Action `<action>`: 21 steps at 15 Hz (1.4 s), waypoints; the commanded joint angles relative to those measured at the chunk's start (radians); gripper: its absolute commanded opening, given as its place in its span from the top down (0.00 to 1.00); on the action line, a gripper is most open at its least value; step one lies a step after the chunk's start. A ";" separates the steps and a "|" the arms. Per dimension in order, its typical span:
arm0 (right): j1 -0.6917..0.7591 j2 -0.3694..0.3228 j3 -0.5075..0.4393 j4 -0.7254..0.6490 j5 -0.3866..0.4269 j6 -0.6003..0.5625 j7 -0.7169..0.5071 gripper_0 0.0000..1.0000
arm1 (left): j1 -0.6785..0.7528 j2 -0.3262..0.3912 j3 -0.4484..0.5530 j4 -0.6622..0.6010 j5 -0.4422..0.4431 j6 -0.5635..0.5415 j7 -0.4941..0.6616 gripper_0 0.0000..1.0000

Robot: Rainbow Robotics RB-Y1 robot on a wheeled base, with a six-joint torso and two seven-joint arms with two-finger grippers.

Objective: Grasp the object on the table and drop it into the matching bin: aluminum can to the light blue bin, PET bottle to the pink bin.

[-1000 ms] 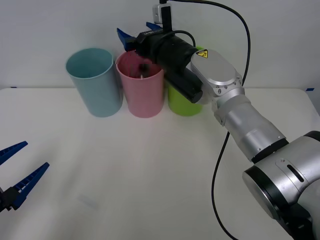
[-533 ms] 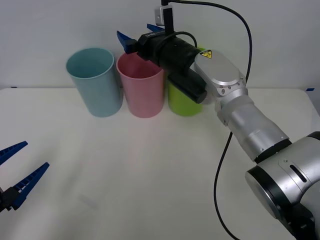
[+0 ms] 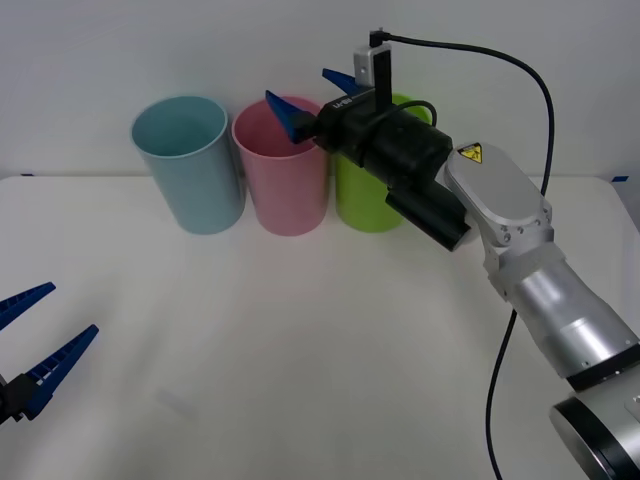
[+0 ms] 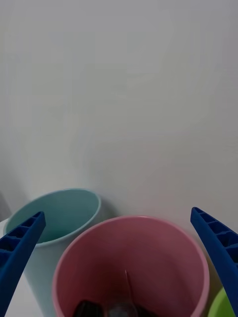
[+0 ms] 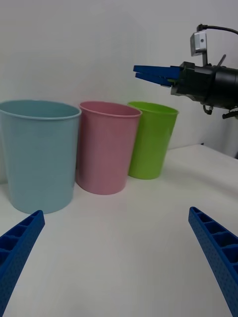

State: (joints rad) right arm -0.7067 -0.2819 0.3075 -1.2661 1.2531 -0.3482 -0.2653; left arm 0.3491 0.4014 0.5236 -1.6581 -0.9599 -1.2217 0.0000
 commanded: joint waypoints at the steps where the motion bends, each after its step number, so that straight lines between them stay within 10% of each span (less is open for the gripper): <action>1: 0.135 -0.068 0.010 -0.151 0.000 -0.008 -0.003 0.00 | 0.000 0.000 0.000 0.000 0.000 0.000 0.000 0.00; 9: 0.550 -0.293 -0.039 -0.547 -0.064 -0.117 0.029 0.00 | 0.000 0.000 0.000 0.000 0.000 0.000 0.000 0.00; 21: 0.987 -0.218 -0.498 -0.601 -0.066 -0.690 0.230 0.00 | 0.000 0.000 0.000 0.000 0.000 0.000 0.000 0.00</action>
State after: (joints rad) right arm 0.2581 -0.5133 -0.1580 -1.8672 1.1874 -1.0013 -0.0398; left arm 0.3490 0.4014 0.5236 -1.6581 -0.9599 -1.2217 0.0000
